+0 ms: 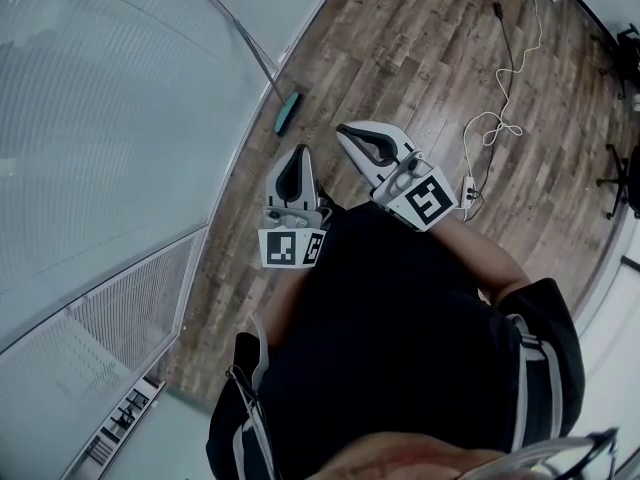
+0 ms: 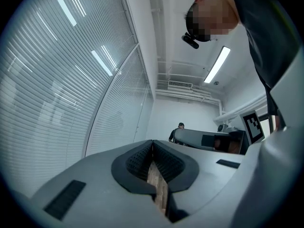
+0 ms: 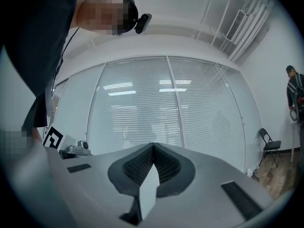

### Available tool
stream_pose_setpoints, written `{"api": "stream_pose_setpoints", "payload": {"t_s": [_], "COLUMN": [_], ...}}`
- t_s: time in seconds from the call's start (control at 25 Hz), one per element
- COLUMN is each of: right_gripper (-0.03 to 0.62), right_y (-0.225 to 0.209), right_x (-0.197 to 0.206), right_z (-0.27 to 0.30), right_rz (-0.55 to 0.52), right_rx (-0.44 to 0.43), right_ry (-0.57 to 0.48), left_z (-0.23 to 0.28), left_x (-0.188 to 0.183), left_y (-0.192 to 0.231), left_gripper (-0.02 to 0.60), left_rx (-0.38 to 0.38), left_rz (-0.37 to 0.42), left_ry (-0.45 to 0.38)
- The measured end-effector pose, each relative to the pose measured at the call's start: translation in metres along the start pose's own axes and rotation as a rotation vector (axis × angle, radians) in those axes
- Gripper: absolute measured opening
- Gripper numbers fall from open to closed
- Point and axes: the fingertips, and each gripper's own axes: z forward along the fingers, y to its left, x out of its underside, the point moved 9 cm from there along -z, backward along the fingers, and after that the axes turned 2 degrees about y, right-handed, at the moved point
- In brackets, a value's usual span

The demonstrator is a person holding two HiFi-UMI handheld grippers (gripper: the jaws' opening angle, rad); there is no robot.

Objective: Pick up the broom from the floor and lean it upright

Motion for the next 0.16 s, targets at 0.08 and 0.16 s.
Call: {"api": "stream_pose_setpoints", "payload": {"t_s": [0.08,0.16], "right_gripper": [0.018,0.018], "right_y": [-0.002,-0.005], "right_x": [0.001,0.002], "right_z": [-0.007,-0.014], "right_rz": [-0.011,-0.021], "right_rx": [0.006,0.011], "right_ry": [-0.006,-0.003], "left_z": [0.002,0.005], "left_x": [0.004,0.008], "left_y": [-0.007,-0.013], "left_gripper": [0.020,0.020], "left_rx": [0.004,0.007], "left_rz": [-0.005,-0.009], "left_ry": [0.001,0.003]}}
